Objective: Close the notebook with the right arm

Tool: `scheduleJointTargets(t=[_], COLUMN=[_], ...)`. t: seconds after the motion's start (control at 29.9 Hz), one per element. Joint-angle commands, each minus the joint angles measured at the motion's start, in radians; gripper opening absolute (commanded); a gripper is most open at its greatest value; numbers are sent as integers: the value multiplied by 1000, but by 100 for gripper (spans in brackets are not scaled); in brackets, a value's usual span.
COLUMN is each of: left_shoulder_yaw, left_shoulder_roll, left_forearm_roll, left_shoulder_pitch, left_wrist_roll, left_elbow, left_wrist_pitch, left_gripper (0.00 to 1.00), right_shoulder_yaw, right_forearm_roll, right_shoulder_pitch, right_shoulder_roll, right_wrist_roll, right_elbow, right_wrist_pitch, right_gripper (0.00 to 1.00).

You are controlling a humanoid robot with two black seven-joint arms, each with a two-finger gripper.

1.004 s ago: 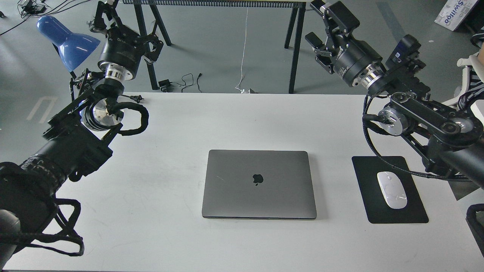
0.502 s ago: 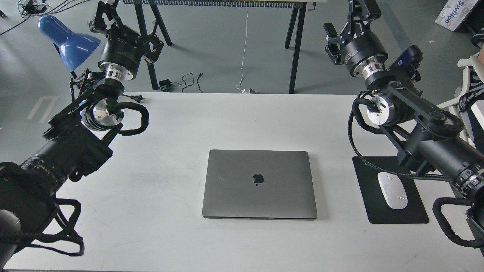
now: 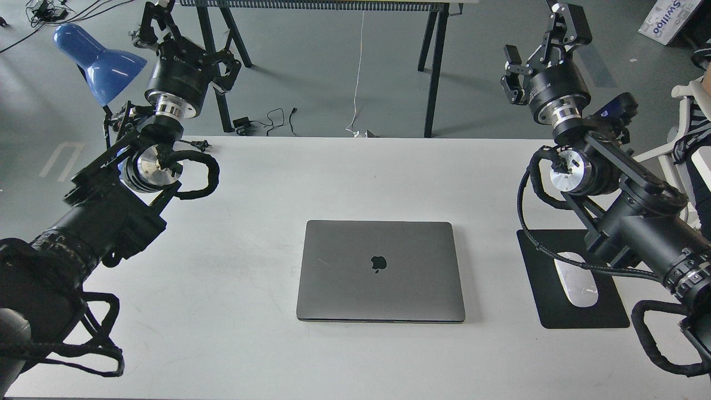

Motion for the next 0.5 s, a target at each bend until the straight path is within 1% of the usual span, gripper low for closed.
scheduleJointTargets(t=[0.0, 0.23, 0.4, 0.47], left_shoulder_yaw=[0, -2, -2, -2], left_shoulder_roll=[0, 0, 0, 0], left_forearm_roll=[0, 0, 0, 0], left_shoulder_pitch=[0, 0, 0, 0], left_wrist_roll=[0, 0, 0, 0], left_elbow=[1, 1, -1, -1], left_wrist_pitch=[0, 0, 0, 0], left_gripper=[100, 100, 100, 100], right_shoulder_yaw=[-3, -18, -115, -123], right_forearm_roll=[0, -6, -9, -8], right_shoulder_pitch=[-12, -15, 17, 25], right_shoulder_roll=[2, 28, 27, 27], right_wrist_roll=[0, 0, 0, 0], right_elbow=[1, -1, -1, -1], right_wrist_pitch=[-7, -10, -44, -44], right_gripper=[99, 99, 99, 99])
